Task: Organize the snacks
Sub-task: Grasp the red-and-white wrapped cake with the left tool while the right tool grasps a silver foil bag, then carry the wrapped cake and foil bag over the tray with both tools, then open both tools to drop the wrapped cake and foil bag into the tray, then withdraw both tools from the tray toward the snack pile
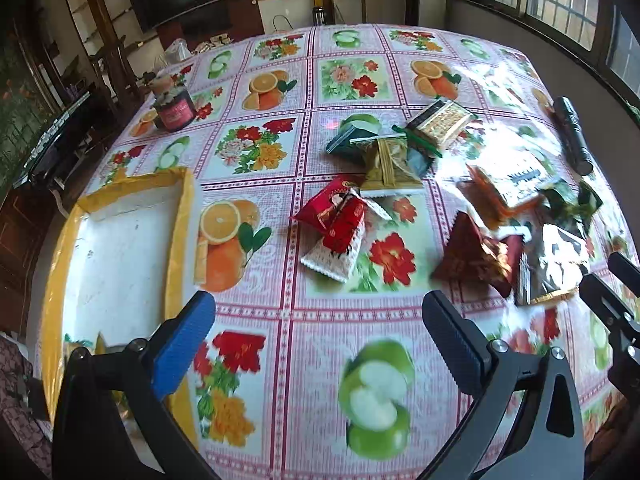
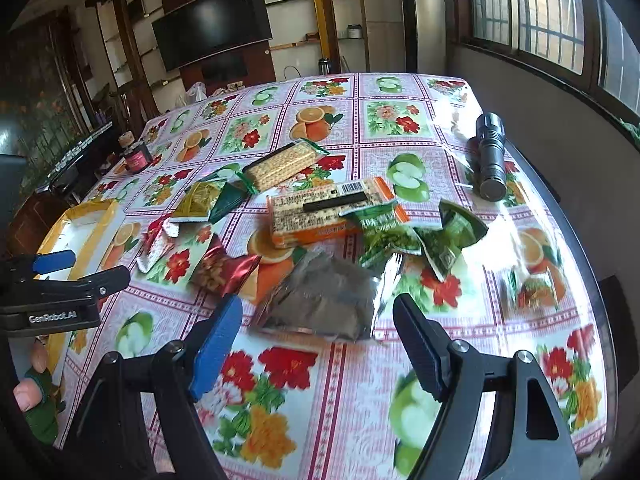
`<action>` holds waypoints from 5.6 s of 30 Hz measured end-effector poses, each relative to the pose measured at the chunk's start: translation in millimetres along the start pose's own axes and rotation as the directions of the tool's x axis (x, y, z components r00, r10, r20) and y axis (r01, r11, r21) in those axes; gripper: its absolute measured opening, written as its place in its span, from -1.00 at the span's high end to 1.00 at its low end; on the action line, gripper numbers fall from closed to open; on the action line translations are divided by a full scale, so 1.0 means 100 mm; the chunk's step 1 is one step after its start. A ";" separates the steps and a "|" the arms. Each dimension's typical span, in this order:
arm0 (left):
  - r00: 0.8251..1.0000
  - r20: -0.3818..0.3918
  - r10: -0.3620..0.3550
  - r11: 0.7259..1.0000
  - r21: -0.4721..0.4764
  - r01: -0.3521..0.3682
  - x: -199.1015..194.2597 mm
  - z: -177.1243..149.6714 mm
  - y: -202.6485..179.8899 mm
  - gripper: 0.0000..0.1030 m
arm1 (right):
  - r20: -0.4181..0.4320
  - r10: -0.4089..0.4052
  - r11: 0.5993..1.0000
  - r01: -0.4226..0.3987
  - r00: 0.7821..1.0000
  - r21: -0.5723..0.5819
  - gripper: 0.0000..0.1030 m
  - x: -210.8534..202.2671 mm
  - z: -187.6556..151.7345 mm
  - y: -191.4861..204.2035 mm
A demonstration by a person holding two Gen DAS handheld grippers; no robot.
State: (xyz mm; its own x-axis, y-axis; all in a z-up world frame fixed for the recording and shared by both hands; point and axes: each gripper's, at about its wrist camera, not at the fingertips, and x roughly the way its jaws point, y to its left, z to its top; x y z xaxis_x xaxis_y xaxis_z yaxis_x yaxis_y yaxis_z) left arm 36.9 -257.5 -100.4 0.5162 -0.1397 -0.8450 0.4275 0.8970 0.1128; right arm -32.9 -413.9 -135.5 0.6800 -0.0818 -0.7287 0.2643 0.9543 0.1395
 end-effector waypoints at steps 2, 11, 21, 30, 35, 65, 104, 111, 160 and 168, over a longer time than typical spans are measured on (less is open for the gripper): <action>1.000 -0.020 0.012 1.000 -0.004 -0.012 0.12 0.05 0.01 -1.00 | -0.032 -0.002 1.000 0.001 0.999 -0.013 -0.52 0.11 0.05 0.00; 0.996 -0.086 -0.007 1.000 -0.007 0.007 0.57 0.22 0.01 -0.99 | -0.126 0.189 0.980 -0.195 0.974 -0.040 -0.51 0.25 0.00 0.06; 0.987 -0.096 -0.125 0.992 -0.026 0.123 0.60 0.27 0.05 -0.79 | -0.173 0.224 0.948 -0.256 0.959 -0.189 -0.51 0.36 0.11 0.23; 0.987 -0.086 -0.138 0.990 -0.035 0.135 0.74 0.39 0.11 -0.66 | -0.231 0.199 0.934 -0.256 0.952 -0.251 -0.14 0.48 -0.05 0.35; 0.990 -0.054 -0.132 0.991 -0.028 0.131 0.68 0.43 0.08 0.45 | -0.216 0.224 0.945 -0.266 0.950 -0.189 -0.14 0.42 -0.09 0.28; 0.977 0.154 0.148 0.983 -0.130 -0.128 -0.70 -0.34 0.72 0.59 | -0.089 0.474 0.877 -0.479 0.876 -0.038 -0.14 -0.25 -0.27 0.82; 0.974 0.092 0.209 0.932 -0.320 -0.170 -0.67 -0.80 1.85 0.58 | -0.163 0.548 0.798 -0.572 0.820 -0.193 -0.14 0.12 -0.03 2.38; 0.976 0.062 0.207 0.927 -0.330 -0.176 -0.55 -0.85 1.95 0.58 | -0.177 0.530 0.802 -0.558 0.829 -0.210 -0.14 0.34 0.04 2.64; 0.943 0.230 0.240 0.945 -0.278 -0.173 -1.20 -0.83 1.55 -0.59 | 0.059 0.358 0.918 -0.340 0.932 -0.205 -0.28 -0.30 0.12 1.84; 0.942 0.240 0.234 0.950 -0.263 -0.169 -1.23 -0.82 1.46 -0.59 | 0.075 0.339 0.929 -0.321 0.938 -0.184 -0.30 -0.33 0.11 1.68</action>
State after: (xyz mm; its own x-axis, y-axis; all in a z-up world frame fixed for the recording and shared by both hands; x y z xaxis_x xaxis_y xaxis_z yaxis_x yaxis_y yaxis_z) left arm -24.9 -74.6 -22.7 0.7644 -0.0227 -0.6443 0.1238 0.9860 0.1121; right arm -3.5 -253.8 -81.1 0.7788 0.2255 -0.5853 -0.0988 0.9656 0.2404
